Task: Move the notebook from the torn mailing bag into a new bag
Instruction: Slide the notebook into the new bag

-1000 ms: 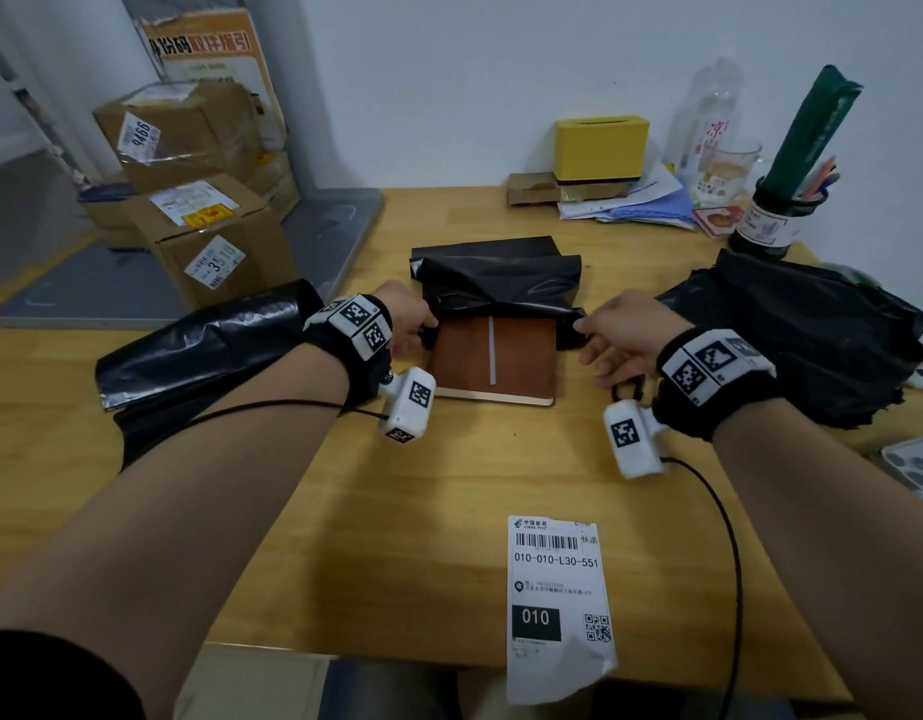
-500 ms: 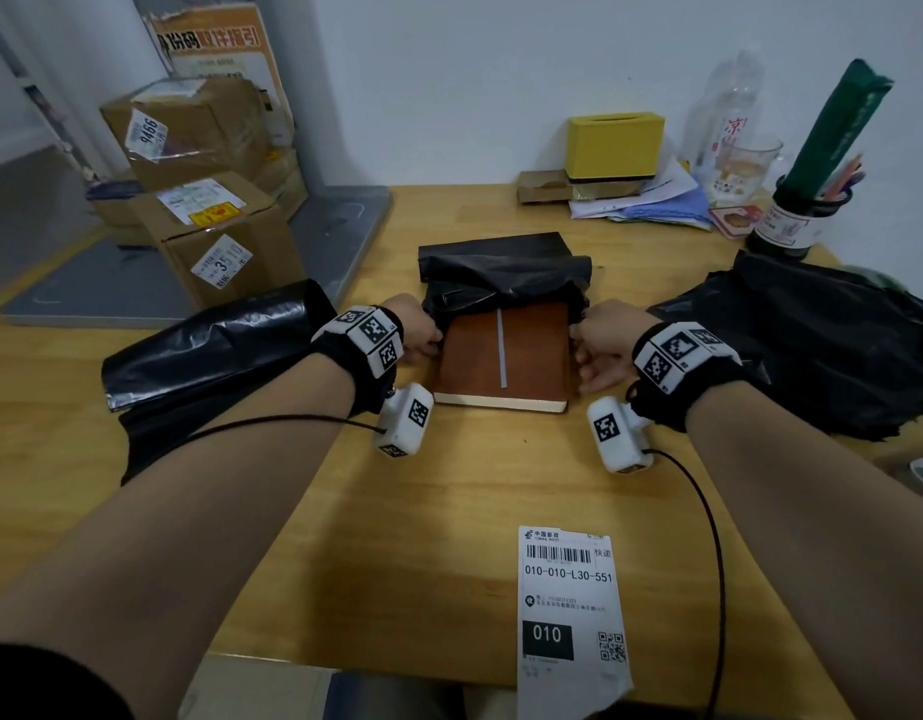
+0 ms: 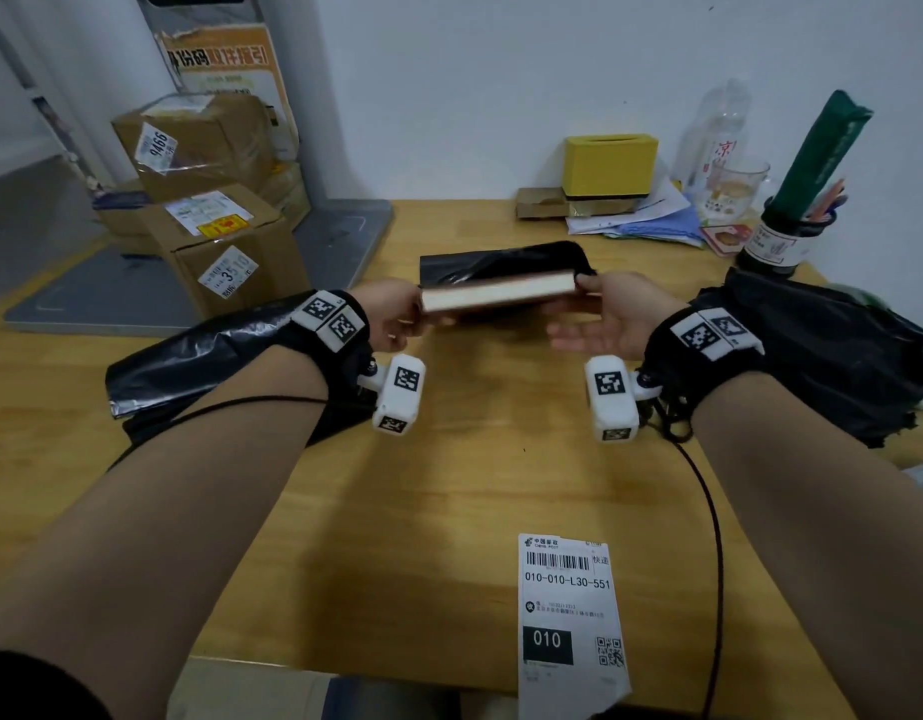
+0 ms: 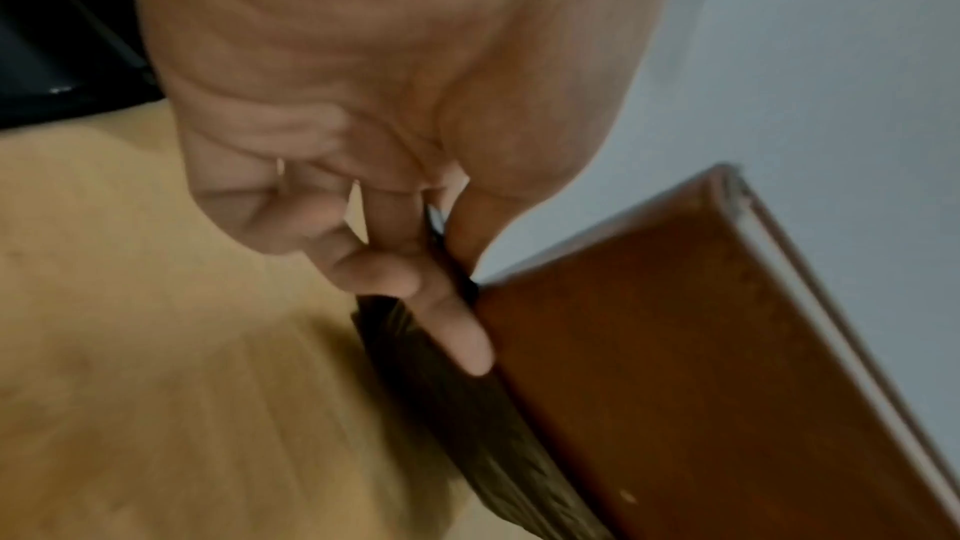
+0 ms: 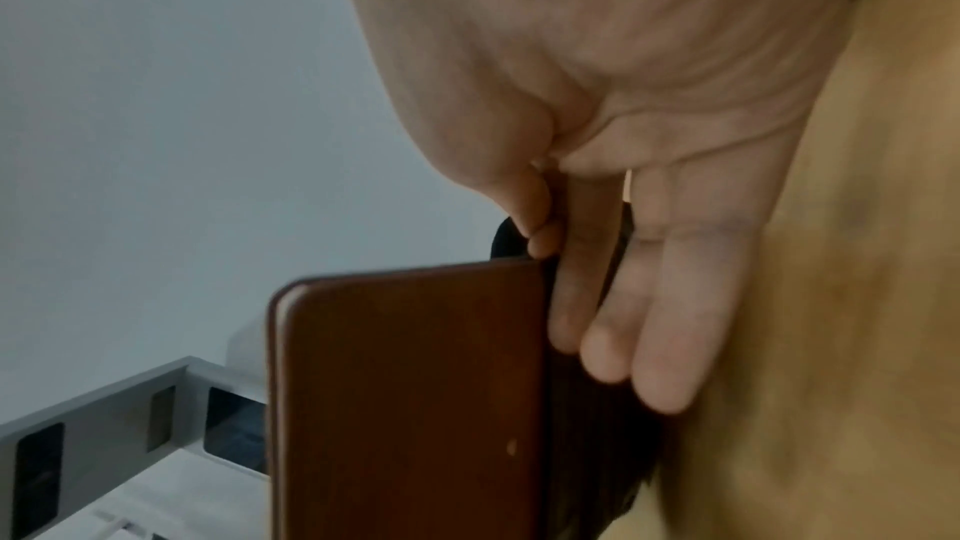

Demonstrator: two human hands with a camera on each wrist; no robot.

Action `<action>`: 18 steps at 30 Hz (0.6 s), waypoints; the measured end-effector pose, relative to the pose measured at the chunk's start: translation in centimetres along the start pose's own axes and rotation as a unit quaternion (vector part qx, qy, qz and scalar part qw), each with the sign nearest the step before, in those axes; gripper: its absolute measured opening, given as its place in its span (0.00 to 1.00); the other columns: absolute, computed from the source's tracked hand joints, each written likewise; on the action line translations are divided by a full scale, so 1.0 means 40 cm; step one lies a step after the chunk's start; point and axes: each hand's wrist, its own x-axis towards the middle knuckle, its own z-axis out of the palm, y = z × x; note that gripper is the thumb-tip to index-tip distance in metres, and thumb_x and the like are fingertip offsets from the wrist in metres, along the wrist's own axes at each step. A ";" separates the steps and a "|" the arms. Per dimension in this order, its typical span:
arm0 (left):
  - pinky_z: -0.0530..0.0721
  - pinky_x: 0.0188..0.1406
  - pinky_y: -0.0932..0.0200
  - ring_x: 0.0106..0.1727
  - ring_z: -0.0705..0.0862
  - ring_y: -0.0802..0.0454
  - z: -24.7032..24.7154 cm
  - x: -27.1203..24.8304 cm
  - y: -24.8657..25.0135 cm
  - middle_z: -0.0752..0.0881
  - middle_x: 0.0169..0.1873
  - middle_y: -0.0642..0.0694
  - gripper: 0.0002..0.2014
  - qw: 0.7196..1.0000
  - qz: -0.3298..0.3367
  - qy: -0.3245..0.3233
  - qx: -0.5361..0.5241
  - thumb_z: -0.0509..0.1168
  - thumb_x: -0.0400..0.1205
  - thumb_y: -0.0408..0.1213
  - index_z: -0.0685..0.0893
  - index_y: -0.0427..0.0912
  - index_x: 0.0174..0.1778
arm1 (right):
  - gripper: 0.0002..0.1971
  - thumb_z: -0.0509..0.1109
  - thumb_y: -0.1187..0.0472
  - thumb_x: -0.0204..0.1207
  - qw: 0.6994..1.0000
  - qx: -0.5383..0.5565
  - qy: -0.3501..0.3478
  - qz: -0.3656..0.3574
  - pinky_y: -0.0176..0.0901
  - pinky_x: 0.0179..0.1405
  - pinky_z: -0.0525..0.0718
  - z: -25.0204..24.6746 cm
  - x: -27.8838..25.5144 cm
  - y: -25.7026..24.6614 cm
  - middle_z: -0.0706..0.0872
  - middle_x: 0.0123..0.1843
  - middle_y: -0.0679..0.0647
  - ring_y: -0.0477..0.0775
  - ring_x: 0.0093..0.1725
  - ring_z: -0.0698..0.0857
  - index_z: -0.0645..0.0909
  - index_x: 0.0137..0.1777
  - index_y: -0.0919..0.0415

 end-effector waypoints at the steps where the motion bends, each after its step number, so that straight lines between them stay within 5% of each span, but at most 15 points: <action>1: 0.62 0.26 0.64 0.27 0.76 0.59 -0.003 -0.004 0.010 0.91 0.36 0.50 0.11 1.000 0.011 -0.004 -0.029 0.56 0.87 0.35 0.84 0.46 0.57 | 0.11 0.57 0.57 0.92 1.000 0.007 0.003 -0.011 0.56 0.29 0.92 0.006 -0.001 -0.012 0.93 0.49 0.62 0.63 0.39 0.91 0.78 0.61 0.61; 5: 0.67 0.31 0.61 0.34 0.78 0.56 -0.014 -0.024 0.053 0.93 0.38 0.53 0.07 0.992 0.031 -0.003 -0.119 0.56 0.89 0.37 0.80 0.47 0.54 | 0.14 0.55 0.57 0.92 0.998 0.048 0.008 -0.037 0.53 0.31 0.93 0.025 -0.002 -0.052 0.95 0.42 0.59 0.60 0.42 0.89 0.75 0.46 0.59; 8: 0.69 0.33 0.61 0.36 0.79 0.56 -0.020 -0.032 0.084 0.92 0.38 0.55 0.07 0.986 0.051 0.004 -0.159 0.57 0.88 0.39 0.80 0.48 0.56 | 0.15 0.56 0.56 0.92 0.994 0.086 0.006 -0.061 0.55 0.33 0.93 0.037 -0.011 -0.075 0.94 0.37 0.57 0.60 0.43 0.88 0.73 0.43 0.58; 10: 0.71 0.34 0.61 0.38 0.80 0.56 -0.022 -0.038 0.102 0.91 0.36 0.56 0.07 0.982 0.072 0.007 -0.173 0.58 0.88 0.40 0.80 0.49 0.57 | 0.15 0.55 0.55 0.92 0.991 0.101 -0.001 -0.085 0.61 0.43 0.93 0.044 -0.018 -0.088 0.94 0.38 0.57 0.63 0.47 0.89 0.73 0.43 0.57; 13: 0.77 0.38 0.60 0.43 0.84 0.54 -0.020 -0.045 0.124 0.91 0.37 0.57 0.07 0.972 0.123 0.001 -0.201 0.58 0.89 0.43 0.80 0.49 0.53 | 0.15 0.53 0.51 0.93 0.988 0.072 -0.019 -0.137 0.81 0.65 0.78 0.059 -0.038 -0.108 0.96 0.49 0.52 0.64 0.61 0.87 0.72 0.45 0.55; 18: 0.88 0.49 0.42 0.52 0.90 0.48 -0.025 -0.063 0.147 0.91 0.48 0.52 0.06 0.925 0.209 -0.024 -0.316 0.61 0.88 0.45 0.78 0.47 0.56 | 0.17 0.52 0.48 0.93 0.968 0.090 -0.047 -0.228 0.97 0.66 0.55 0.085 -0.073 -0.137 0.93 0.61 0.46 0.65 0.70 0.79 0.70 0.43 0.52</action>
